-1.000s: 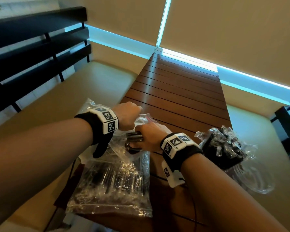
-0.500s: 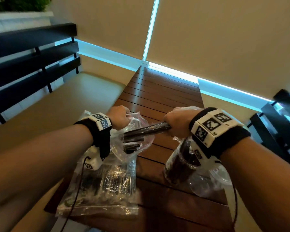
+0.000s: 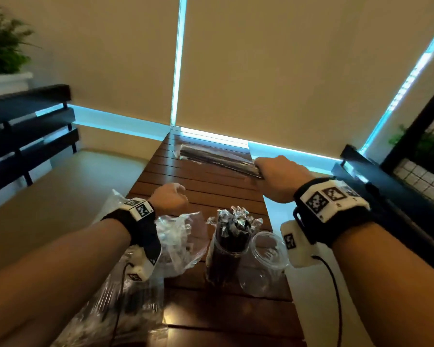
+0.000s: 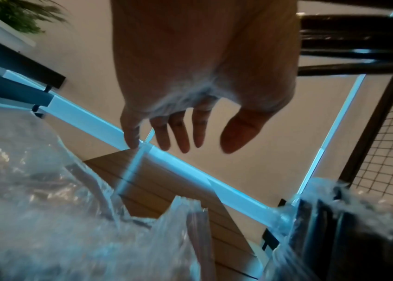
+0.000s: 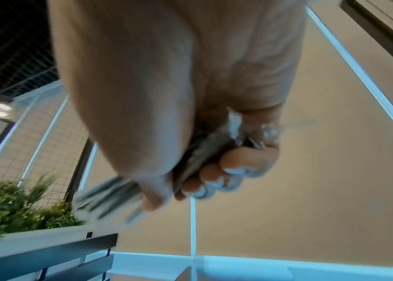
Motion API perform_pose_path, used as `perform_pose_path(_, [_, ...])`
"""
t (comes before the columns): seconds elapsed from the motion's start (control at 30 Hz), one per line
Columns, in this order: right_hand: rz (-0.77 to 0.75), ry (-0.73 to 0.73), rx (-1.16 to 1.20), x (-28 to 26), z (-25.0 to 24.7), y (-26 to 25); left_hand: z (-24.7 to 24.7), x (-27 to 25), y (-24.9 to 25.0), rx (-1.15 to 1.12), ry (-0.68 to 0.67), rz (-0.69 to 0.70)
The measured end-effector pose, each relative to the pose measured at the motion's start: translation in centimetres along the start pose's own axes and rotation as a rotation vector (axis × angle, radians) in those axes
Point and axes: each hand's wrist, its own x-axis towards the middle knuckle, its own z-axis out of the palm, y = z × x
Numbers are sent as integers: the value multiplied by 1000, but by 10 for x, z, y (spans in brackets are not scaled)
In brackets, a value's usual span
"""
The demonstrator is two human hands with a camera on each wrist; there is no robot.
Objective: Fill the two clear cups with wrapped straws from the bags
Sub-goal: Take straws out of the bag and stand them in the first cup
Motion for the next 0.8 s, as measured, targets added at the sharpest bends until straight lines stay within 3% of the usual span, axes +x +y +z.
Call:
perform_pose_path(0.23, [43,214,306,7,72,-33,-36,-40,75,-530,-331,320])
perform_pose_path(0.3, [45,290,421,7,76,-50,-40,-46,97,-819,-238,308])
perform_pose_path(0.4, [11,352,580,4,77,-74,-41,-48,128,-1166,51,143])
perform_pose_path(0.47, [2,372,701,3,77,-81,-39,-54,145,-1101,219,162])
perform_pose_path(0.53, [29,310,767,4,76,-79,-35,-63,156,-975,301,296])
perform_pose_path(0.7, [83,-35,937,5,67,-63,-23,-82,164,-668,239,565])
perform_pose_path(0.8, [47,-78,956,6,66,-52,-17,-88,164,-546,159,639])
